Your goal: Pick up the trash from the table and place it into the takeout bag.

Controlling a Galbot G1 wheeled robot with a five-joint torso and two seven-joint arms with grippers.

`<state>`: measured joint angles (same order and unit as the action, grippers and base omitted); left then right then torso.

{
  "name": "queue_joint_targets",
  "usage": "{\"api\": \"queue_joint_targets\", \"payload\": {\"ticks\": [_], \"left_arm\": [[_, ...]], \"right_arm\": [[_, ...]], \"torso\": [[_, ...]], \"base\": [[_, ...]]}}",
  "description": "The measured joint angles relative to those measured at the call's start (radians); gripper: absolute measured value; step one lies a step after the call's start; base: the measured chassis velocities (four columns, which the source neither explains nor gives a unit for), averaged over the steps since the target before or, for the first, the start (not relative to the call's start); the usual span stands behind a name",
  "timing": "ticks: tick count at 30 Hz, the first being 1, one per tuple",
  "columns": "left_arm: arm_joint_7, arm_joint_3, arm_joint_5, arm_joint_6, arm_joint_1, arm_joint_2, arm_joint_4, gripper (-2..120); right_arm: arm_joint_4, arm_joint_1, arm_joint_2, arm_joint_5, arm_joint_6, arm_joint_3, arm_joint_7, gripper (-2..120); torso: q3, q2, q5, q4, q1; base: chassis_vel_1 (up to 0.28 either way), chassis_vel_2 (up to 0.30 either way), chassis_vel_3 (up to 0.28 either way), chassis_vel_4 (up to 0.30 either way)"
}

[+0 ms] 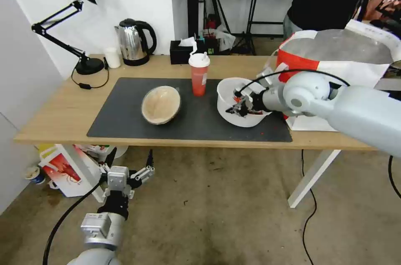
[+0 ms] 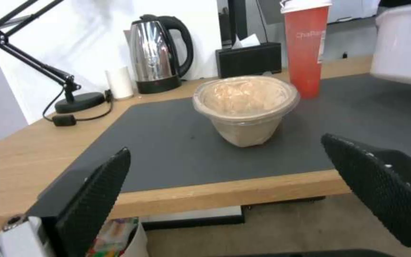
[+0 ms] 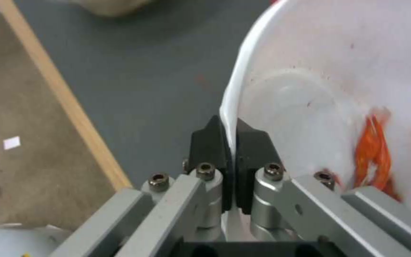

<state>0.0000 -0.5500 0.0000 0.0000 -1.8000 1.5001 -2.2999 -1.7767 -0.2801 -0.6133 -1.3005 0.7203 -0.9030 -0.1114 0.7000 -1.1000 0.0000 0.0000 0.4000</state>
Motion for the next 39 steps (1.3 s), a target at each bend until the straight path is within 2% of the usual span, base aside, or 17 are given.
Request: {"api": "queue_joint_targets", "payload": {"ticks": [9,22,32,39], "left_arm": [[0.0,0.0,0.0,0.0,0.0,0.0,0.0,100],[0.0,0.0,0.0,0.0,0.0,0.0,0.0,100],[0.0,0.0,0.0,0.0,0.0,0.0,0.0,100],[0.0,0.0,0.0,0.0,0.0,0.0,0.0,100]], "right_arm": [[-0.075,-0.096,0.035,-0.083,0.0,0.012,-0.001,0],[-0.167,-0.267,0.093,-0.167,0.0,-0.041,0.002,0],[-0.18,-0.287,0.094,-0.202,0.0,-0.043,0.005,0],[-0.156,-0.305,0.059,-0.239,0.0,-0.012,0.006,0]], "torso": [[0.0,0.0,-0.0001,0.0,0.0],[0.0,0.0,0.0,-0.0001,0.0],[0.0,0.0,0.0,-0.0001,0.0],[0.0,0.0,-0.0001,0.0,0.0]], "base": [[0.0,0.0,0.0,0.0],[0.0,0.0,0.0,0.0],[0.0,0.0,0.0,0.0],[0.0,0.0,0.0,0.0]]}}
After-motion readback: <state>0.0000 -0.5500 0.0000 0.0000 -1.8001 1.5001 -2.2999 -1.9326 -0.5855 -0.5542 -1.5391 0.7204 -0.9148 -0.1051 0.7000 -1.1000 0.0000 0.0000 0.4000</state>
